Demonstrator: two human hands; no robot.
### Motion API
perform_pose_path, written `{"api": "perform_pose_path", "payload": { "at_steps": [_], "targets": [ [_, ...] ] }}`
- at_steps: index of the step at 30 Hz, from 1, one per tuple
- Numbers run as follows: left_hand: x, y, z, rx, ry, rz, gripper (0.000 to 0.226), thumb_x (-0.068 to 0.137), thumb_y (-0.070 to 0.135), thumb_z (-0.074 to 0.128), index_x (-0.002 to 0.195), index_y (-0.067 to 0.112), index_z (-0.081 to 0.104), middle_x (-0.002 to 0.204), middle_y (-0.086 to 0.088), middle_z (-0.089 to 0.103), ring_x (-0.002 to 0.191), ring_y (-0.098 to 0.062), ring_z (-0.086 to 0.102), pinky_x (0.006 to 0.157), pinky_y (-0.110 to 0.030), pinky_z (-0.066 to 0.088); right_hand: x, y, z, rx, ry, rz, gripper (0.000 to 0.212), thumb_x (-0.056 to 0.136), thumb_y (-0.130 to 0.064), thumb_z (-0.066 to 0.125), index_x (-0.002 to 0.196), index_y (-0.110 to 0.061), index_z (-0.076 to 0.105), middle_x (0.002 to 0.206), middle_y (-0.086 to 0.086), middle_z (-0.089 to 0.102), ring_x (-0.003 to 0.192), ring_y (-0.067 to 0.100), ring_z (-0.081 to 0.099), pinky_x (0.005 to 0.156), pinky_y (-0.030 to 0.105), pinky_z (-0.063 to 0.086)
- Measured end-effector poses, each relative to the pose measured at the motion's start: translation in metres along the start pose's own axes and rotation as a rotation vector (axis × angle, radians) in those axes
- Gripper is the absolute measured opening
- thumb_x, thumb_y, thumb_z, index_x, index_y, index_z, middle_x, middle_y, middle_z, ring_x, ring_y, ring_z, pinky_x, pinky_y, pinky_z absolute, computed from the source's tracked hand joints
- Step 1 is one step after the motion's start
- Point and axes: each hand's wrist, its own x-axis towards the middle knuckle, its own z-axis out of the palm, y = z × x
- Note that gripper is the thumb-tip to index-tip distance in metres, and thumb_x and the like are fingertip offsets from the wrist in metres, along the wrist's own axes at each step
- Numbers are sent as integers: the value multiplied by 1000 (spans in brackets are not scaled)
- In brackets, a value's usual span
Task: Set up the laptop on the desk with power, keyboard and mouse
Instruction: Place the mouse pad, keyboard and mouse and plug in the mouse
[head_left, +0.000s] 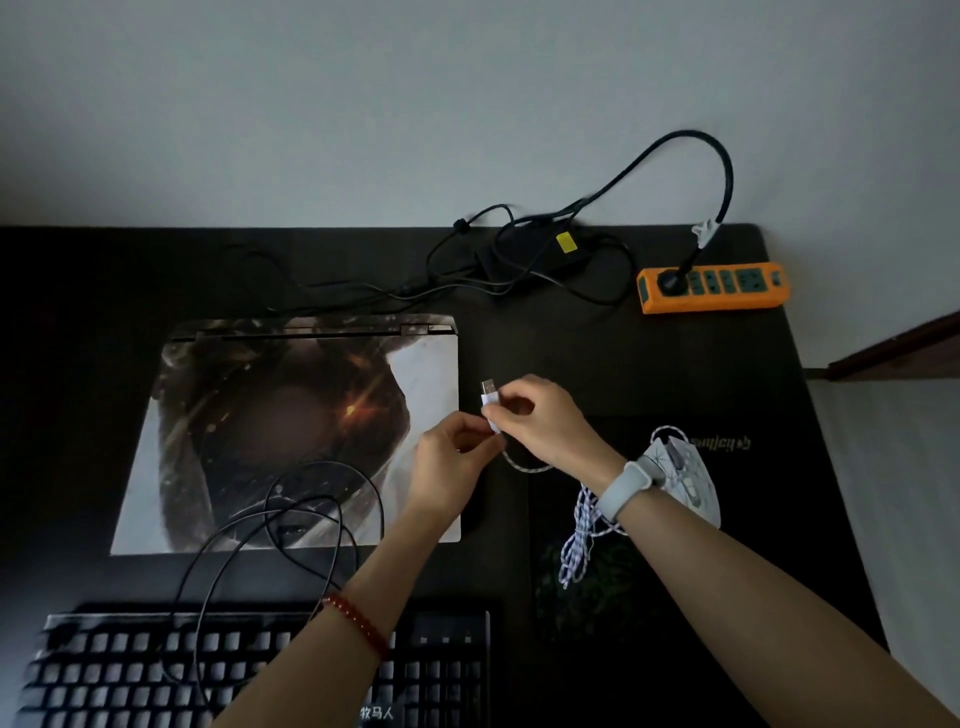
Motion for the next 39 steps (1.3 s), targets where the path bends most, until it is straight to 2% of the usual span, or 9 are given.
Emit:
{"api": "perform_pose_path", "payload": {
  "at_steps": [4,8,10,12,15,19,24,32,39],
  "targets": [
    [3,-8,5,80,76,33,13,83,10,65,88,22,66,87,7,68,82,-1,62,74,-13,49,6,10,1,64,104,71,14,87,-23,56,93,-14,65,79,-3,63,72,9,59,61,11,42],
    [7,-24,-3,421,306,128,24,87,4,53,107,10,64,108,-7,64,105,-24,52,86,-29,42,11,25,8,-104,80,89,21,91,-19,47,103,-7,59,76,3,59,68,19,57,60,31,43],
    [11,-33,-8,565,354,145,32,84,1,52,114,7,61,120,-13,58,114,-33,45,92,-40,38,13,30,15,-263,16,11,24,93,-19,45,110,-7,56,89,7,61,79,24,59,66,35,46],
    [16,-41,-9,652,351,114,39,84,2,52,123,8,56,133,-14,49,125,-34,37,100,-48,33,14,34,23,-380,-48,-63,32,94,-22,45,122,-8,51,107,11,62,94,27,60,75,39,49],
    [20,-53,-3,743,356,115,42,86,6,50,128,9,51,142,-14,40,136,-32,26,110,-48,19,15,43,32,-452,-114,-128,40,95,-22,44,132,-8,41,115,13,59,102,30,57,77,41,49],
    [21,-63,3,784,430,169,42,85,8,49,127,10,52,142,-14,41,136,-32,27,110,-46,17,14,47,39,-495,-71,-179,27,94,-22,48,117,-8,45,97,13,60,81,29,57,61,37,44],
    [24,-70,9,858,499,194,44,83,14,46,127,10,52,139,-14,45,134,-33,32,109,-45,21,14,53,46,-541,-4,-208,19,90,-20,52,107,-13,57,105,8,57,96,27,49,74,36,36],
    [26,-74,11,911,533,201,45,82,14,44,126,10,52,139,-13,46,133,-32,34,108,-47,23,10,56,50,-509,40,-207,21,87,-19,55,106,-16,63,102,8,57,97,28,49,76,36,31],
    [26,-76,11,923,545,209,48,81,17,39,126,11,52,139,-13,46,133,-32,33,107,-46,22,2,56,49,-498,2,-221,22,85,-17,56,105,-17,65,101,8,58,99,29,50,77,37,30]
  ]
}}
